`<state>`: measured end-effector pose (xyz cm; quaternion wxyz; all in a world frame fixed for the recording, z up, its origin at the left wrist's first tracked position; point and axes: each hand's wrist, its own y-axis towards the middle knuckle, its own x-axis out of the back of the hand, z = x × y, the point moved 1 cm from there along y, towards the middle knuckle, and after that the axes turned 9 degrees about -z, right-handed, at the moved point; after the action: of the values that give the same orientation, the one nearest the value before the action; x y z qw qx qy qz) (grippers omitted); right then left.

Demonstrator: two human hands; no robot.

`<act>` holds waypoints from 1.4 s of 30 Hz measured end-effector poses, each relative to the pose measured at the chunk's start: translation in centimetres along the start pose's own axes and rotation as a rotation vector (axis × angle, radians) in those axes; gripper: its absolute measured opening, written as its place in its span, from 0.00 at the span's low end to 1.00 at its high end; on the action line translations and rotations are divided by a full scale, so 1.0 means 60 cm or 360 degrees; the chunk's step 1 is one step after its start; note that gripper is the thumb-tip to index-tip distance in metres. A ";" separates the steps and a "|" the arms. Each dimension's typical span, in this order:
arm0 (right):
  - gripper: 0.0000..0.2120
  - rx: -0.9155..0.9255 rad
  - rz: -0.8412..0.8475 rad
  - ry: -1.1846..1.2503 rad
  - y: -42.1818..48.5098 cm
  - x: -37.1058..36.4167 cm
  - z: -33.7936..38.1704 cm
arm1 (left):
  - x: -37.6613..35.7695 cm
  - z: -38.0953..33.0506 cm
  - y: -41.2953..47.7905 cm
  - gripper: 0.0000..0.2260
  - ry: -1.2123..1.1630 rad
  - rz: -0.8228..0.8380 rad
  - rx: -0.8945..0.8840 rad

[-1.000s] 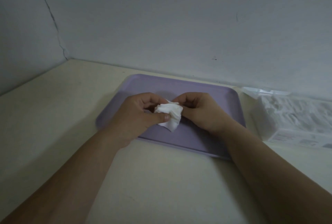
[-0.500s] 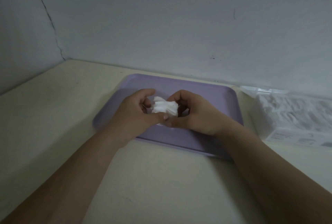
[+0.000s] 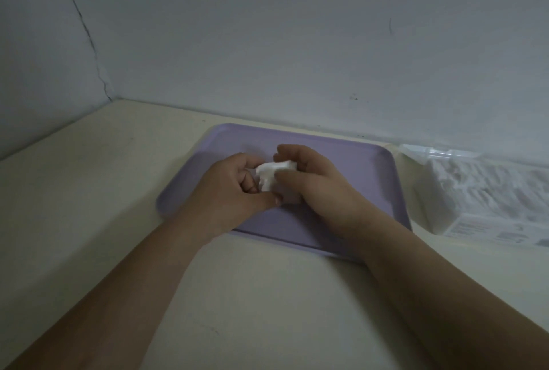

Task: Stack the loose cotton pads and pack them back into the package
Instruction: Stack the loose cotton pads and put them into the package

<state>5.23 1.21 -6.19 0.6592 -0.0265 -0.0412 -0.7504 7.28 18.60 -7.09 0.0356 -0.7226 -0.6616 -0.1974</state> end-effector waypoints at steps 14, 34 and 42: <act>0.12 -0.0098 -0.0230 0.0235 -0.001 -0.036 0.002 | -0.014 0.001 -0.004 0.10 0.0306 0.0014 -0.0135; 0.16 -0.0132 -0.0219 -0.0079 -0.182 0.311 0.102 | -0.223 -0.233 -0.079 0.08 -0.0567 0.0464 -0.0045; 0.13 -0.0064 -0.1385 -0.0091 -0.234 0.498 0.100 | -0.389 -0.309 -0.080 0.07 -0.0020 0.0405 -0.0525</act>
<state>-12.67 -25.92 2.20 0.2796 -0.0404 -0.0521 -0.9579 -2.88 -8.62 1.20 -0.0627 -0.7976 -0.5239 -0.2923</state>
